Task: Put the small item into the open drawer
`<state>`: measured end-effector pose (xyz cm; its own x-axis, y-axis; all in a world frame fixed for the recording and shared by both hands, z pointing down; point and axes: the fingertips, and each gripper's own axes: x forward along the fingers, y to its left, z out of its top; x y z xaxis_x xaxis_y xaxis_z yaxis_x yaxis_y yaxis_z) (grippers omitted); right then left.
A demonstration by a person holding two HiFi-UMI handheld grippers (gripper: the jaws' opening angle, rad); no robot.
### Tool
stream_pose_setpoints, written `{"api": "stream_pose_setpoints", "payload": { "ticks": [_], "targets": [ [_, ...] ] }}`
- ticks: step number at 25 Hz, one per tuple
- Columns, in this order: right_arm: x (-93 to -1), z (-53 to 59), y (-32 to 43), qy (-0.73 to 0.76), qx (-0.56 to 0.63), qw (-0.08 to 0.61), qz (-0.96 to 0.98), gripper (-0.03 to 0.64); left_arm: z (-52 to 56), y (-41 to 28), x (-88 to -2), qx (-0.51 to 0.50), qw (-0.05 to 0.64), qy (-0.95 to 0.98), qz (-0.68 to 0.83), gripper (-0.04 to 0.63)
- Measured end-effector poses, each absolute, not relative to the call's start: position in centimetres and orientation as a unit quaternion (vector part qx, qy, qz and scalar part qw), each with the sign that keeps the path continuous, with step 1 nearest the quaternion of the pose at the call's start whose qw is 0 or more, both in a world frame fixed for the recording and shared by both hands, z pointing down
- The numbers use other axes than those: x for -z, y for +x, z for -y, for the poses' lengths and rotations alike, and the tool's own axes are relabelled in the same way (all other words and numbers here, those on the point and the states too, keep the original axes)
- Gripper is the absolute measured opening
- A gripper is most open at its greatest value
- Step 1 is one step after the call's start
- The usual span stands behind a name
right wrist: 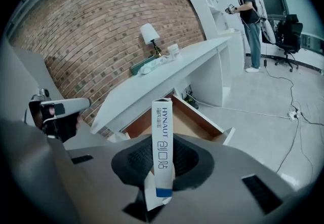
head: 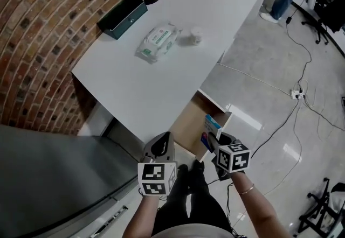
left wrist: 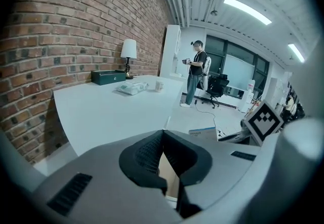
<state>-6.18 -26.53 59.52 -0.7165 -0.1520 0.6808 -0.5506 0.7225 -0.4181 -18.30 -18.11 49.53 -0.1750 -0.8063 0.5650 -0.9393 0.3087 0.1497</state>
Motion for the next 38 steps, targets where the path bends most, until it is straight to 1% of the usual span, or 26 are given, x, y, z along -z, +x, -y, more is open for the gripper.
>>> {"api": "stream_pose_setpoints", "payload": {
  "ticks": [9, 22, 38],
  "targets": [
    [-67.3, 25.7, -10.2, 0.147, -0.269, 0.393, 0.867, 0.074, 15.4, -18.8, -52.2, -0.112, 0.299, 0.530, 0.786, 0.020],
    [-74.7, 22.4, -14.6, 0.106, -0.232, 0.469, 0.845, 0.074, 9.2, -20.2, -55.9, -0.094, 0.325, 0.467, 0.817, 0.020],
    [-81.9, 19.8, -16.5, 0.088, -0.168, 0.557, 0.809, 0.074, 4.3, -22.7, -59.6, -0.073, 0.351, 0.417, 0.835, 0.020]
  ]
}}
